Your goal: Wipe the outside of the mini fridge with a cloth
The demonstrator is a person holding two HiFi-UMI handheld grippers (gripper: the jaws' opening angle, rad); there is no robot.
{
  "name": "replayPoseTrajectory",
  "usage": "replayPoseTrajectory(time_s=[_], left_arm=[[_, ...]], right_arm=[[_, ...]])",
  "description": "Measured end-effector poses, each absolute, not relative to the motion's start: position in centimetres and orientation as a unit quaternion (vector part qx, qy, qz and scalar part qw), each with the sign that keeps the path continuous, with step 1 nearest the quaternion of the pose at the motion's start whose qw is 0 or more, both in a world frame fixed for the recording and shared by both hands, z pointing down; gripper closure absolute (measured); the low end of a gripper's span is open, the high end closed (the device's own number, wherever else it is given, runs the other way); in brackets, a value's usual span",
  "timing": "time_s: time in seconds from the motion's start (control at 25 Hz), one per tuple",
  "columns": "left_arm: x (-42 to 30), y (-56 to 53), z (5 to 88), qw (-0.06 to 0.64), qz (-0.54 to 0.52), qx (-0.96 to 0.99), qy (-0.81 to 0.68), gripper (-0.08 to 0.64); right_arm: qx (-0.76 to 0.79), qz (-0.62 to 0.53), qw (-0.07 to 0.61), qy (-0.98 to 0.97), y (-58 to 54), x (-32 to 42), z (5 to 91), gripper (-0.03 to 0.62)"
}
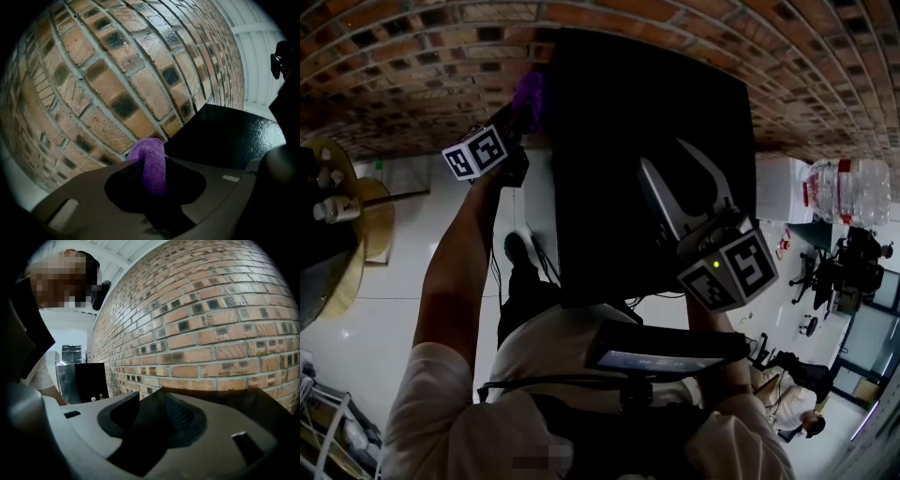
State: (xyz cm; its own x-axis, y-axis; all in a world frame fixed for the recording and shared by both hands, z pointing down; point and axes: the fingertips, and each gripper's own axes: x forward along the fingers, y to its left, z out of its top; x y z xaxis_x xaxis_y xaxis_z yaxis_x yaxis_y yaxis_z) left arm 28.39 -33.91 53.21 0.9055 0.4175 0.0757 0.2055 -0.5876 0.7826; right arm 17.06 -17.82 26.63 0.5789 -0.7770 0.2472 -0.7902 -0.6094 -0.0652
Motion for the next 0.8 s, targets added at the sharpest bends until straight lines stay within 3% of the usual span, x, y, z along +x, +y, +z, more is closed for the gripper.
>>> replayPoseTrajectory(time_s=[0.8], left_arm=[[28.6, -34.0, 63.7, 0.332, 0.234, 0.903, 0.139, 0.451]], right_arm=[[0.884, 0.124, 0.031, -0.451, -18.3, 16.7, 26.5, 0.426]])
